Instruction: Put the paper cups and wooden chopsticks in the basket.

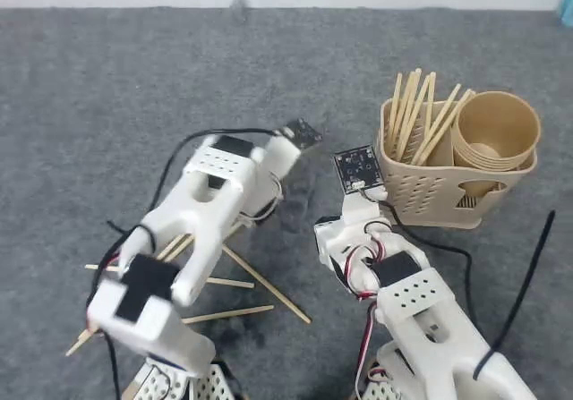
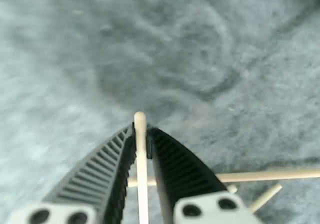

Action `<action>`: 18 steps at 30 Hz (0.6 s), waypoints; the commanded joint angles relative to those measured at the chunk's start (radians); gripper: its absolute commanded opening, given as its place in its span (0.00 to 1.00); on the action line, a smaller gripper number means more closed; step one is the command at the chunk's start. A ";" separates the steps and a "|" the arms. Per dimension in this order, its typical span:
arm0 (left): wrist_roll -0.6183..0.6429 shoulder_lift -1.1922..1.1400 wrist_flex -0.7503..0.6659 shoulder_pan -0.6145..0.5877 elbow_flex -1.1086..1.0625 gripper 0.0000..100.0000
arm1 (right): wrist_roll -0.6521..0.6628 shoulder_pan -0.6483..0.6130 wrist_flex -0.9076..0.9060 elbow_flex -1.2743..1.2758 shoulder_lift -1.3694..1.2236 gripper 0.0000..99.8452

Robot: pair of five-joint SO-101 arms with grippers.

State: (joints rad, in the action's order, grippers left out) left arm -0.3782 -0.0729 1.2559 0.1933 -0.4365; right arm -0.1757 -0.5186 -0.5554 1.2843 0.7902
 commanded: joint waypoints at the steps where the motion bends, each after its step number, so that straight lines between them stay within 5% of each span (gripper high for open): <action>1: 0.009 0.184 0.037 -0.057 0.025 0.01 | 0.021 -0.010 0.019 -0.008 0.038 0.01; 7: 0.015 0.400 0.046 -0.137 0.024 0.01 | 0.023 -0.010 0.019 -0.008 0.038 0.01; 18: 0.258 0.753 -0.029 -0.140 -0.125 0.01 | 0.023 -0.010 0.019 -0.008 0.036 0.01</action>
State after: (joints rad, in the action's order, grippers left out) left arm -0.1772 0.5669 1.2743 0.0552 -0.5439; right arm -0.1757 -0.5186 -0.5554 1.2843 0.7902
